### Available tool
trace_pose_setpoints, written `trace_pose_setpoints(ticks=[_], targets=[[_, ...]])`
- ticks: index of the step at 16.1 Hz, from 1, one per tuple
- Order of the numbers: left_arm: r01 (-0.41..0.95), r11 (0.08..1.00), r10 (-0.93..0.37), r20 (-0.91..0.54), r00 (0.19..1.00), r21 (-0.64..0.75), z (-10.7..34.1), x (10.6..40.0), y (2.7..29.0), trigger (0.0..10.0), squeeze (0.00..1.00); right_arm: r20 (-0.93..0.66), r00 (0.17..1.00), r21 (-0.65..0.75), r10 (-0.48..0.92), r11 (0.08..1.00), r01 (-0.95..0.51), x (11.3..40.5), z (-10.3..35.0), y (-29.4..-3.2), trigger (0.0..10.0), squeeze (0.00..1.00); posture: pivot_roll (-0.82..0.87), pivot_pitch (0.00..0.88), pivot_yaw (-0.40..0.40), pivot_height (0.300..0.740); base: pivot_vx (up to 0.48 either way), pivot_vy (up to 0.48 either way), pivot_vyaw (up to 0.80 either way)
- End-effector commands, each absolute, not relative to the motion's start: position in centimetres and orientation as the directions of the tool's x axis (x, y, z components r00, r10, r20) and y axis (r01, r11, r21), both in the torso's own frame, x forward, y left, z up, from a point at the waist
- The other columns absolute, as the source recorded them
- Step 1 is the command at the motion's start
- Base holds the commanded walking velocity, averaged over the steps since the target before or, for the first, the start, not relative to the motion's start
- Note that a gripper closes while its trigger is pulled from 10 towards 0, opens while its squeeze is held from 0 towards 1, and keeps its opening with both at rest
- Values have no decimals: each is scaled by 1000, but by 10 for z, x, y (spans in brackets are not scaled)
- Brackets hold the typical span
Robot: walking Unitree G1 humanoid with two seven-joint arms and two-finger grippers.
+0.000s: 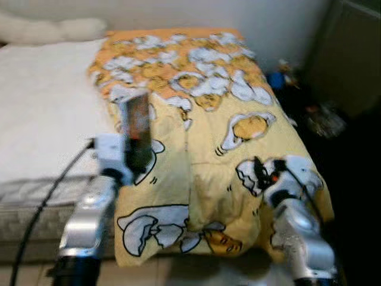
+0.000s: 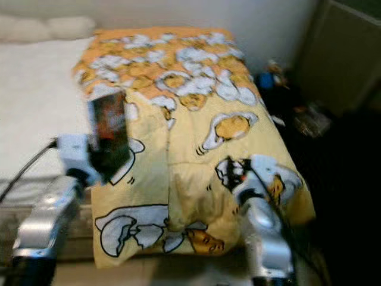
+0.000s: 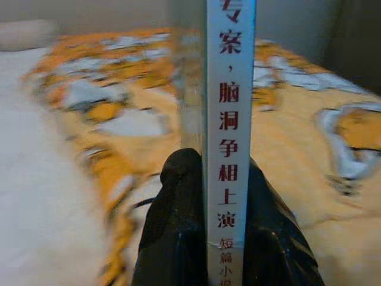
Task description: Clean up the room
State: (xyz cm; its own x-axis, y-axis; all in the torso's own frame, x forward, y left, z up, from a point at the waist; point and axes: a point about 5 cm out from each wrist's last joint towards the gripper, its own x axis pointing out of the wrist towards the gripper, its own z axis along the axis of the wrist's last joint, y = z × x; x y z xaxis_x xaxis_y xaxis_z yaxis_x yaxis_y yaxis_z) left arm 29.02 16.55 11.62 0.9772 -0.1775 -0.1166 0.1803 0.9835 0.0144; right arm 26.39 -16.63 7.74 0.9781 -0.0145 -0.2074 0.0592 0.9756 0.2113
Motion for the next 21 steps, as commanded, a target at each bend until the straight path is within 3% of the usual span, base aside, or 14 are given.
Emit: trace_pose_setpoints(ticks=[1, 21], targets=[[170, 984, -166, -85, 983, 46, 127, 292, 171, 10000, 0, -191, 982, 217, 2, 975, 40, 267, 81, -158, 10000, 0, -38, 0, 46, 740, 0, 431, -425], [190, 979, -182, -99, 978, 73, 125, 293, 170, 10000, 0, -163, 987, 162, -6, 986, 33, 271, 83, -155, 10000, 0, -25, 0, 40, 740, 0, 429, 0]])
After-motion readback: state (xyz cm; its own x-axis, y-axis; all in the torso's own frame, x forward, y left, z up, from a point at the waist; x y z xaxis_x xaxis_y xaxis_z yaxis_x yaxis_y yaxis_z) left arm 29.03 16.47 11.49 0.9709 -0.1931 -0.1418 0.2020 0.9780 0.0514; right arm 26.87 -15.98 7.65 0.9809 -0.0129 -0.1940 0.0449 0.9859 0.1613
